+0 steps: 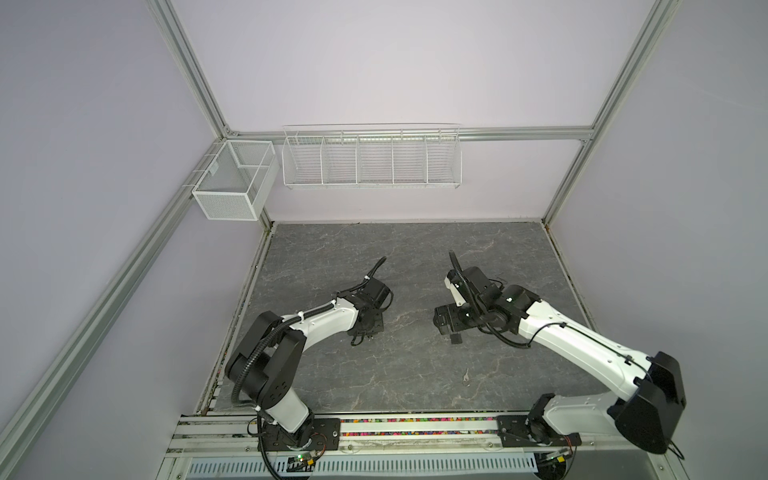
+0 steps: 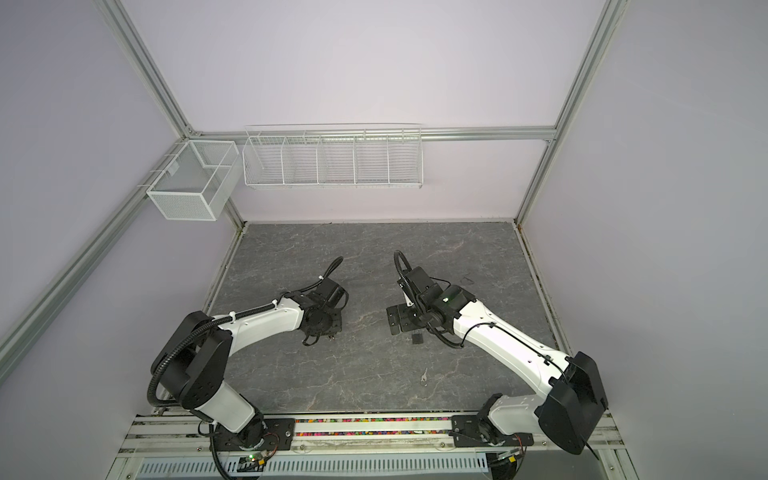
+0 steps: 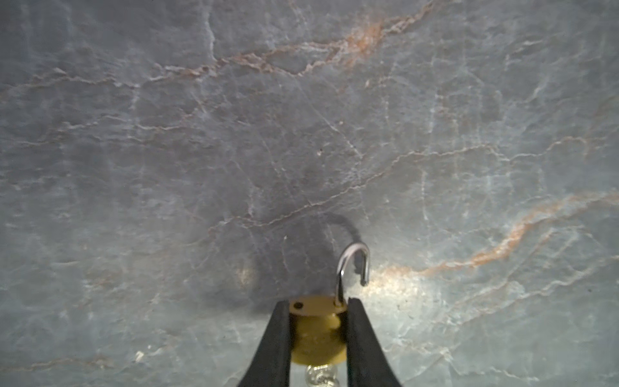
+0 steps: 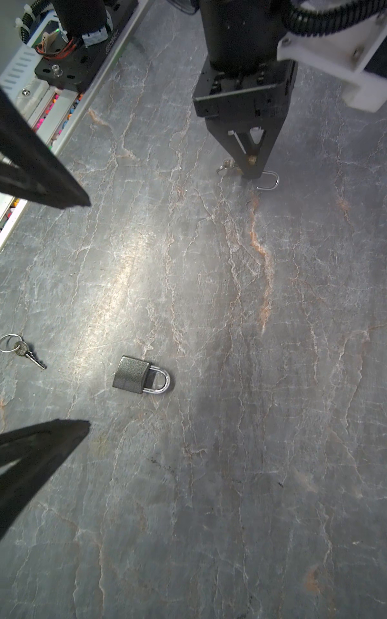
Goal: Unlock with the key
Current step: 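Set the brass padlock on the table, open left gripper while right moves to loose key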
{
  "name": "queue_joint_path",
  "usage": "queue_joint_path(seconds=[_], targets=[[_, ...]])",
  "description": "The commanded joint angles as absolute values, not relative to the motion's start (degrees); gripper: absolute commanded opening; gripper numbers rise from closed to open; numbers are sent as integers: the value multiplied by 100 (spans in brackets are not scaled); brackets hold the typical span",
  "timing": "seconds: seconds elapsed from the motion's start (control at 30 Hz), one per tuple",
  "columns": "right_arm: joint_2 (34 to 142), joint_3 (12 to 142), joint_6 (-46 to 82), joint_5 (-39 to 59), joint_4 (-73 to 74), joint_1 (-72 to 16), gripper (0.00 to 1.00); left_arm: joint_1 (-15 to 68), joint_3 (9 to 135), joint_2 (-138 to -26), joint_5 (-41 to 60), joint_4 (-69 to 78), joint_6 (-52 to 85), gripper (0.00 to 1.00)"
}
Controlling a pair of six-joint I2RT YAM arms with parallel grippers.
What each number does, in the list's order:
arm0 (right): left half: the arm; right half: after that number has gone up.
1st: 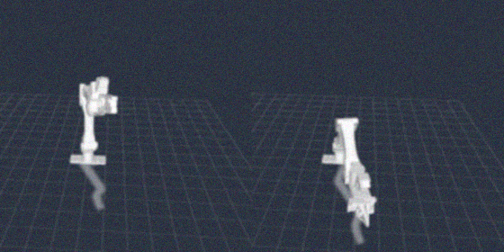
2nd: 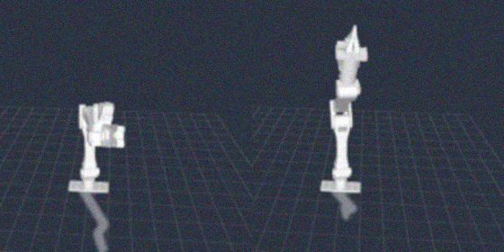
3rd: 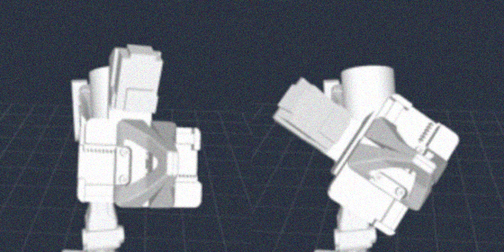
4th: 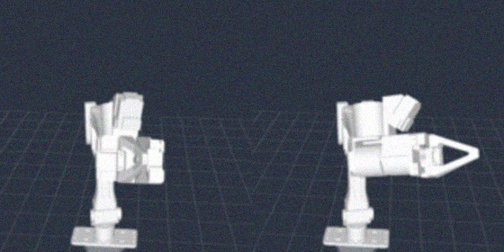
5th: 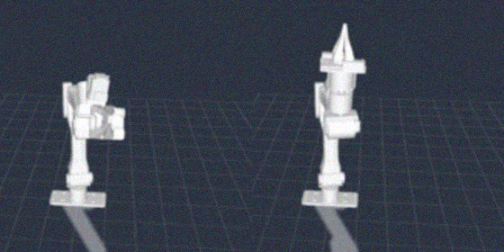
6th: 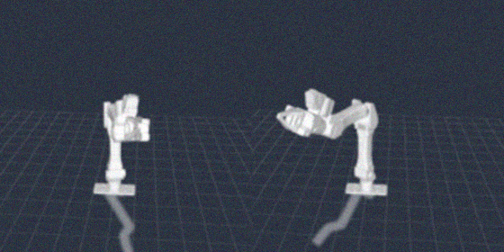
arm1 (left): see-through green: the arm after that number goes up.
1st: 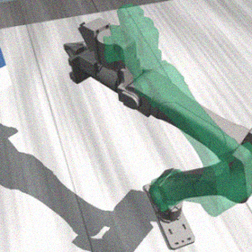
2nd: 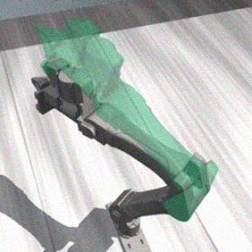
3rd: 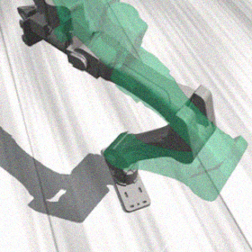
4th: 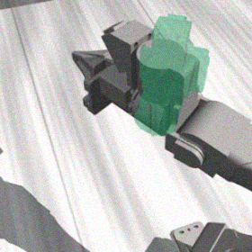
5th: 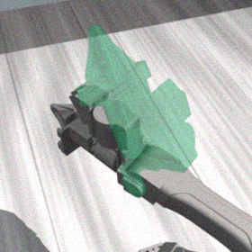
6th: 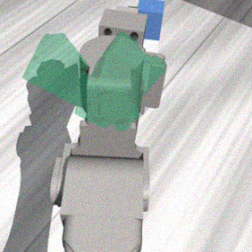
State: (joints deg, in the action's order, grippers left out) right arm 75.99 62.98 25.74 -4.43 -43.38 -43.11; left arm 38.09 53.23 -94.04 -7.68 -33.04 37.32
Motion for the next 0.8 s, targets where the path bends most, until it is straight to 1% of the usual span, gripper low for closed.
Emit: queue_joint_path(seconds=[0.0, 0.17, 0.27, 0.33, 0.37, 0.5, 0.57, 0.63, 0.77], targets=[[7673, 6199, 2619, -413, -4282, -4282, 99, 3772, 5499, -9559, -761, -3494, 3653, 0], [7676, 6179, 2622, -404, -4278, -4282, 99, 3762, 5569, -9707, -843, -3616, 3683, 0], [7694, 6173, 2619, -404, -4298, -4285, 99, 3762, 5613, -9760, -833, -3698, 3688, 11], [7686, 6170, 2619, -393, -4298, -4289, 99, 3762, 5616, -9762, -814, -3717, 3671, 24], [7697, 6175, 2615, -394, -4306, -4283, 99, 3762, 5625, -9756, -818, -3731, 3672, 28], [7695, 6222, 2585, -396, -4380, -4281, 99, 3762, 5666, -9683, -828, -3791, 3666, 38], [7687, 6253, 2580, -400, -4441, -4281, 99, 3762, 5682, -9646, -810, -3803, 3673, 41], [7669, 6258, 2581, -375, -4497, -4280, 99, 3762, 5708, -9575, -766, -3823, 3678, 45], [7575, 6259, 2601, -359, -4785, -4281, 99, 3770, 5684, -9242, -652, -3816, 3750, 48]])
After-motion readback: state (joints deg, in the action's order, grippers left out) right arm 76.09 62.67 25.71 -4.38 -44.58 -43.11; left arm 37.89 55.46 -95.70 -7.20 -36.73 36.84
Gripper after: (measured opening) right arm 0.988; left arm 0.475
